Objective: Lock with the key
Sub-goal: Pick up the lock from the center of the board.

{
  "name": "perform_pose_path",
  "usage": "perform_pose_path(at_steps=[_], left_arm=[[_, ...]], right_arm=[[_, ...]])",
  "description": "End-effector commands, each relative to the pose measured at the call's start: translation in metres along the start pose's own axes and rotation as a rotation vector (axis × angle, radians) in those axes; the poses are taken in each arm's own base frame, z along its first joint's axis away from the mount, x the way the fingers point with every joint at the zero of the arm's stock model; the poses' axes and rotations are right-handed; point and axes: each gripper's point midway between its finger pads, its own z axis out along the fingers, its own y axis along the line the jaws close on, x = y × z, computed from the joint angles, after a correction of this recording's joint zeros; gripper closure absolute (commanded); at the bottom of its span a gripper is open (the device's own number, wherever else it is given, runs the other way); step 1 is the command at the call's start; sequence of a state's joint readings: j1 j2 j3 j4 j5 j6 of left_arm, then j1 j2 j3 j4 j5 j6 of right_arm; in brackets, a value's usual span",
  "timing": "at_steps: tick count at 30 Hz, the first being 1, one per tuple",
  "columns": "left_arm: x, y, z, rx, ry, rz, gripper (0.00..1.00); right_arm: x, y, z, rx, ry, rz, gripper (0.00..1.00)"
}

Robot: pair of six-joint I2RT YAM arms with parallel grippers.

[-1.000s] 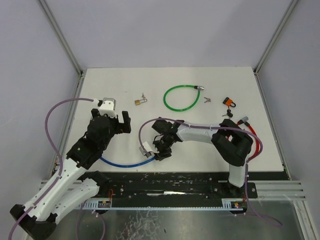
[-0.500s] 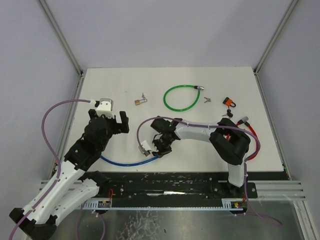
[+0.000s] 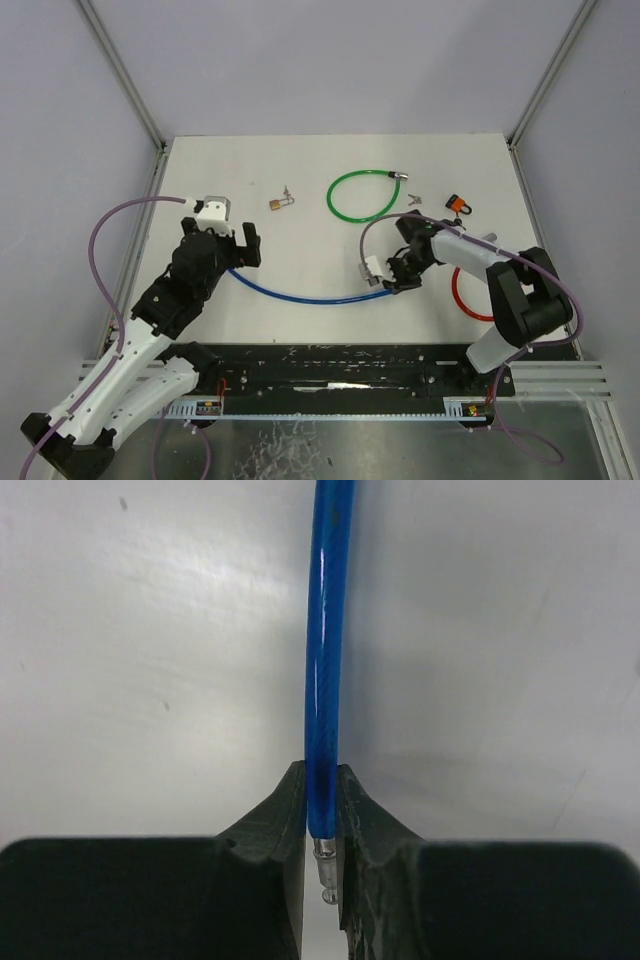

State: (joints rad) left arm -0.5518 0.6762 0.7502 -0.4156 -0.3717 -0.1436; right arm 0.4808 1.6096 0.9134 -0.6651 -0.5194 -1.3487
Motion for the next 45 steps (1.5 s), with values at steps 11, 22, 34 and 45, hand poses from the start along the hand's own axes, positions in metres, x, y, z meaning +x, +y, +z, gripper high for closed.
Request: perform_pose_path(at_steps=[11, 22, 34, 45], left_arm=[[-0.006, -0.017, 0.001, 0.088, -0.004, -0.06, 0.0], [-0.005, -0.012, 0.001, 0.073, -0.007, -0.052, 0.0], [-0.001, 0.017, -0.003, -0.045, -0.028, -0.082, 0.0], [-0.008, 0.028, -0.006, -0.062, -0.069, -0.123, 0.0]], right_arm=[[0.054, -0.026, -0.064, 0.154, 0.014, 0.028, 0.52], [-0.096, -0.045, -0.045, 0.14, -0.231, 0.015, 0.33], [-0.206, -0.101, 0.029, 0.188, -0.346, 0.416, 0.35], [-0.201, -0.098, 0.089, 0.29, -0.205, 0.527, 0.43]])
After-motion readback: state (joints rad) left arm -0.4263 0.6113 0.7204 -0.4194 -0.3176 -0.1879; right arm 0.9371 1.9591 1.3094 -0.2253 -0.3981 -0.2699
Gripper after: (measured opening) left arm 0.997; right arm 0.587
